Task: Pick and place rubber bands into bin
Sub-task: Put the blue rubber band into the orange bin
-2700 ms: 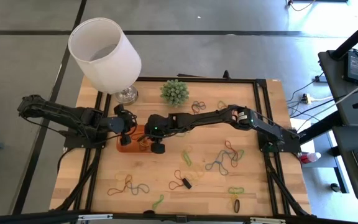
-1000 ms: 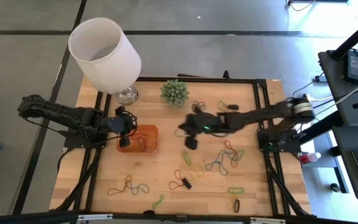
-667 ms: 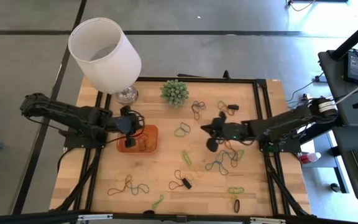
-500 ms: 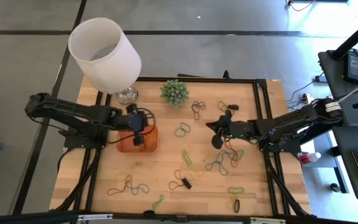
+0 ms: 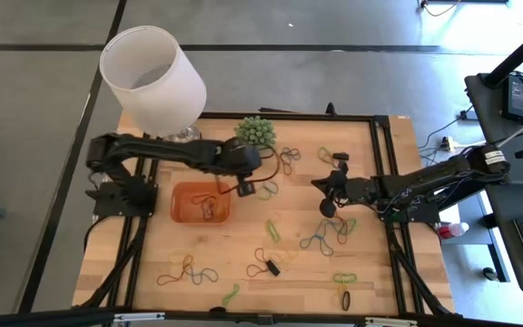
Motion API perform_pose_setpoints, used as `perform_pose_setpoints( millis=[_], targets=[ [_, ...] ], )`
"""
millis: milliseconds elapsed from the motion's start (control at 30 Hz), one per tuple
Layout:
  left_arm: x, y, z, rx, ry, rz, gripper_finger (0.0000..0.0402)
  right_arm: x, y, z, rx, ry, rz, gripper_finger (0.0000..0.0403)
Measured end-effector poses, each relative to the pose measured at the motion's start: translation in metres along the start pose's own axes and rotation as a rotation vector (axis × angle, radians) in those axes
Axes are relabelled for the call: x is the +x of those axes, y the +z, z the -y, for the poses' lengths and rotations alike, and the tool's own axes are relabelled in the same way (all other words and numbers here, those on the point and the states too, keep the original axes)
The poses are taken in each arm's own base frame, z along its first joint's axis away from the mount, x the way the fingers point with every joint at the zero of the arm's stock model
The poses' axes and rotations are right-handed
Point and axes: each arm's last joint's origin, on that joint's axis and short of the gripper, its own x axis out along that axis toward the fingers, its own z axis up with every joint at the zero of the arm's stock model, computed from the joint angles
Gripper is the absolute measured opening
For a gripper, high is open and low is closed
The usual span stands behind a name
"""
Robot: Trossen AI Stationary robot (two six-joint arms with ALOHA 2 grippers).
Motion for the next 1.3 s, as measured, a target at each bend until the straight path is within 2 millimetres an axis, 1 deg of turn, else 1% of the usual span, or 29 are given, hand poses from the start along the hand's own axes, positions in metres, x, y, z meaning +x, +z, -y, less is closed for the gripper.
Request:
perform_pose_setpoints(
  millis=[100, 200, 300, 433, 533, 667, 767, 867, 1067, 1167, 1300],
  targets=[
    [0.018, 0.015, 0.002, -0.006, 0.006, -0.017, 0.0004, 0.000, -0.009, 0.003, -0.011, -0.006, -0.027, 0.0016],
    [0.038, 0.022, 0.009, 0.035, -0.025, -0.053, 0.0005, -0.001, -0.013, 0.004, 0.002, -0.009, -0.039, 0.0016],
    [0.057, 0.025, 0.017, 0.084, -0.084, -0.095, 0.0013, -0.001, -0.012, 0.004, 0.020, -0.005, -0.033, 0.0016],
    [0.080, 0.024, 0.024, 0.168, -0.109, -0.142, 0.0049, -0.002, -0.013, 0.002, 0.121, 0.074, -0.060, 0.0016],
    [0.093, 0.023, 0.027, 0.247, -0.056, -0.157, 0.0081, -0.002, -0.013, 0.000, 0.172, 0.122, -0.083, 0.0016],
    [0.106, 0.024, 0.028, 0.284, 0.035, -0.137, 0.0109, -0.002, -0.014, 0.000, 0.227, 0.136, -0.098, 0.0016],
    [0.115, 0.026, 0.029, 0.260, 0.042, -0.106, 0.0115, -0.003, -0.016, -0.002, 0.232, 0.142, -0.113, 0.0016],
    [0.121, 0.028, 0.027, 0.192, 0.009, -0.086, 0.0114, -0.004, -0.016, -0.004, 0.219, 0.156, -0.115, 0.0016],
    [0.126, 0.027, 0.013, 0.049, -0.116, -0.114, 0.0106, -0.005, -0.017, -0.006, 0.192, 0.167, -0.114, 0.0017],
    [0.128, 0.027, 0.007, 0.027, -0.117, -0.117, 0.0101, -0.005, -0.017, -0.006, 0.188, 0.167, -0.115, 0.0017],
    [0.135, 0.023, 0.008, 0.000, -0.149, -0.141, 0.0096, -0.005, -0.017, -0.006, 0.140, 0.170, -0.110, 0.0017]
  ],
)
